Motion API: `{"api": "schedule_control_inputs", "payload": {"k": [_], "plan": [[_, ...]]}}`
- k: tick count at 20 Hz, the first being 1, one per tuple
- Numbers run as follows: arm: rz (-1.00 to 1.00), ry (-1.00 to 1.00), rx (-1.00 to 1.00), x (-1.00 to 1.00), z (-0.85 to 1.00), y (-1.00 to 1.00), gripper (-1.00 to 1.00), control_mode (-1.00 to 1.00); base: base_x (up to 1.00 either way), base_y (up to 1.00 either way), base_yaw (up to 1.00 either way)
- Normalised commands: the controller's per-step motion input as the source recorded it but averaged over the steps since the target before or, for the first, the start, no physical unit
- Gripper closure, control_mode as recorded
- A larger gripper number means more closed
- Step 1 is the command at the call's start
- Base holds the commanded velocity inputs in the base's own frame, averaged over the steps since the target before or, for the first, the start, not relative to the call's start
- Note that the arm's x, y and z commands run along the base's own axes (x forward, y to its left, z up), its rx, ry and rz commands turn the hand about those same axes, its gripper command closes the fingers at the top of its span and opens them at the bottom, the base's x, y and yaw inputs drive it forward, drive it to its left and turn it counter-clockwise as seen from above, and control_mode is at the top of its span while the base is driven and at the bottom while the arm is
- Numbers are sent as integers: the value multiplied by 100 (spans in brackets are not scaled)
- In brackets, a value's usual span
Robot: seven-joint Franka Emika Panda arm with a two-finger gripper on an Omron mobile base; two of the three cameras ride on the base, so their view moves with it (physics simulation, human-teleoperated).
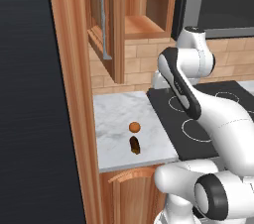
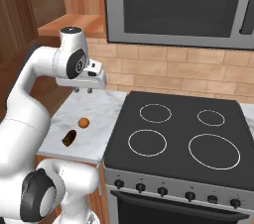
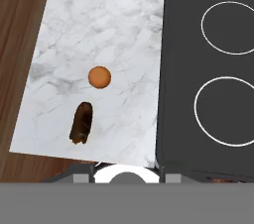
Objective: Pick the tangerine, sweet potato from the counter and place them in the cabinet. Then close the cabinet.
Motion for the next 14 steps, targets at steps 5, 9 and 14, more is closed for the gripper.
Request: {"api": "schedule_control_inputs", "payload": {"k": [5, 9, 14], "plan": [[1, 1, 0, -2, -23, 0, -100, -100, 0, 0, 0], [5, 0, 0, 0, -51, 18, -100, -100, 0, 0, 0], [5, 6, 1, 0, -55, 42, -100, -100, 0, 0, 0]]}}
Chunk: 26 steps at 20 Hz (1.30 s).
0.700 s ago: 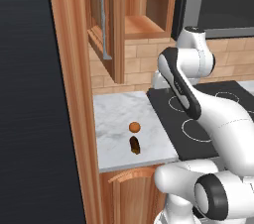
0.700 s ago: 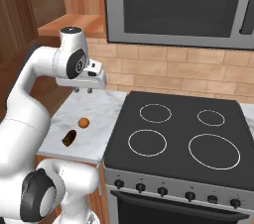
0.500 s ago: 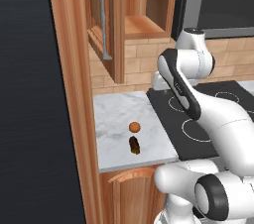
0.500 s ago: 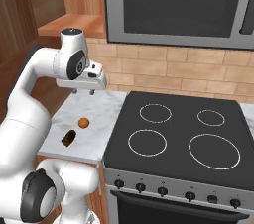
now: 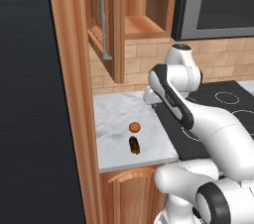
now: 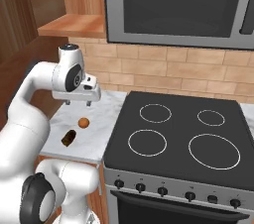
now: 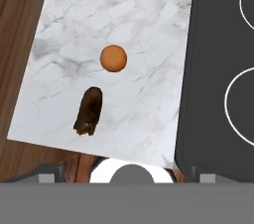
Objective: Pick the tangerine, sweet potato from the counter and place them in the cabinet. Then close the cabinet.
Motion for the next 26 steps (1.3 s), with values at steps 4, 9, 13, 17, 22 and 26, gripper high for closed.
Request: {"api": "schedule_control_inputs", "payload": {"k": [4, 9, 13, 17, 22, 26], "plan": [[1, 5, 0, 0, -43, 43, -100, -100, 0, 0, 0], [0, 3, 0, 0, -34, 40, -100, -100, 0, 0, 0], [0, 5, 0, 0, -35, 42, -100, -100, 0, 0, 0], [0, 5, 0, 0, -45, 35, -100, -100, 0, 0, 0], [0, 2, 0, 0, -43, 23, -100, -100, 0, 0, 0], [0, 0, 0, 3, -35, 1, -100, -100, 0, 0, 0]]}}
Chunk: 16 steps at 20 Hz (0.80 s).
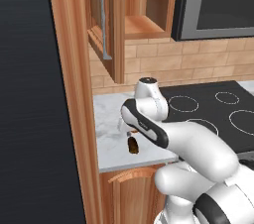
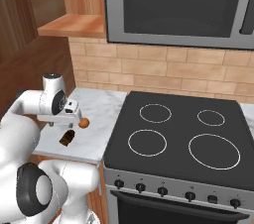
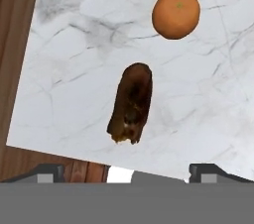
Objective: Pick the tangerine, sweet potato from the counter and place them in the cabinet. Then close the cabinet.
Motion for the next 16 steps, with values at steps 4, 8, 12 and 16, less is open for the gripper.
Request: {"api": "schedule_control_inputs", "payload": {"k": [4, 8, 12, 16], "plan": [[0, 0, 0, 9, -36, 0, -100, -100, 0, 0, 0], [0, 1, 0, 23, -34, 0, -100, -100, 0, 0, 0], [0, 2, 0, 24, -30, 0, -100, -100, 0, 0, 0], [0, 5, 0, 21, -33, 0, -100, -100, 0, 0, 0]]}}
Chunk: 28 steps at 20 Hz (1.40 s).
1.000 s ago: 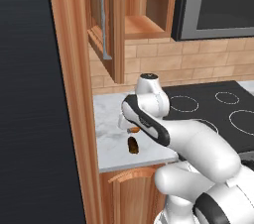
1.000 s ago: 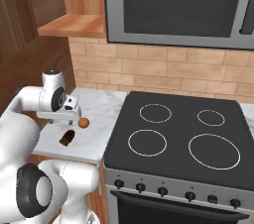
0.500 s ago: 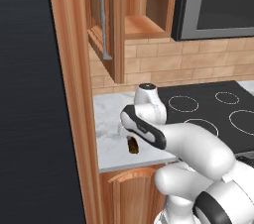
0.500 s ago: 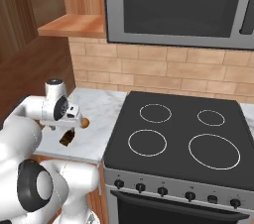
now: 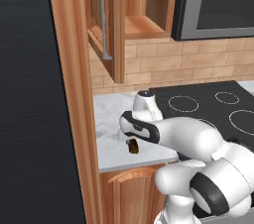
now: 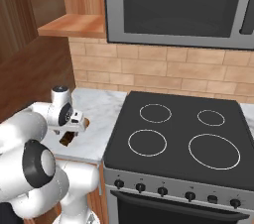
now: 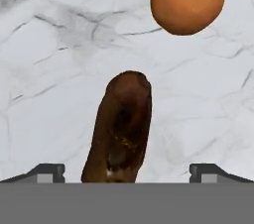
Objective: Pick the tangerine, sweet potato from the counter and place them in the cabinet. Then close the cabinet.
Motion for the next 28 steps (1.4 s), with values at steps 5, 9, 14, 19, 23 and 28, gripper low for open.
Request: {"api": "schedule_control_inputs", "payload": {"k": [5, 9, 14, 19, 23, 28], "plan": [[0, 3, 0, 11, -36, 5, -100, -100, 0, 0, 0], [0, 0, 0, 3, -40, 13, -100, -100, 0, 0, 0], [0, 0, 0, 0, -43, 18, -100, -100, 0, 0, 0], [0, 0, 0, 0, -13, 3, 100, -100, 0, 0, 0], [0, 0, -1, 8, 14, 0, 100, -100, 0, 0, 0], [0, -5, -3, -11, 81, -8, 100, -100, 0, 0, 0]]}}
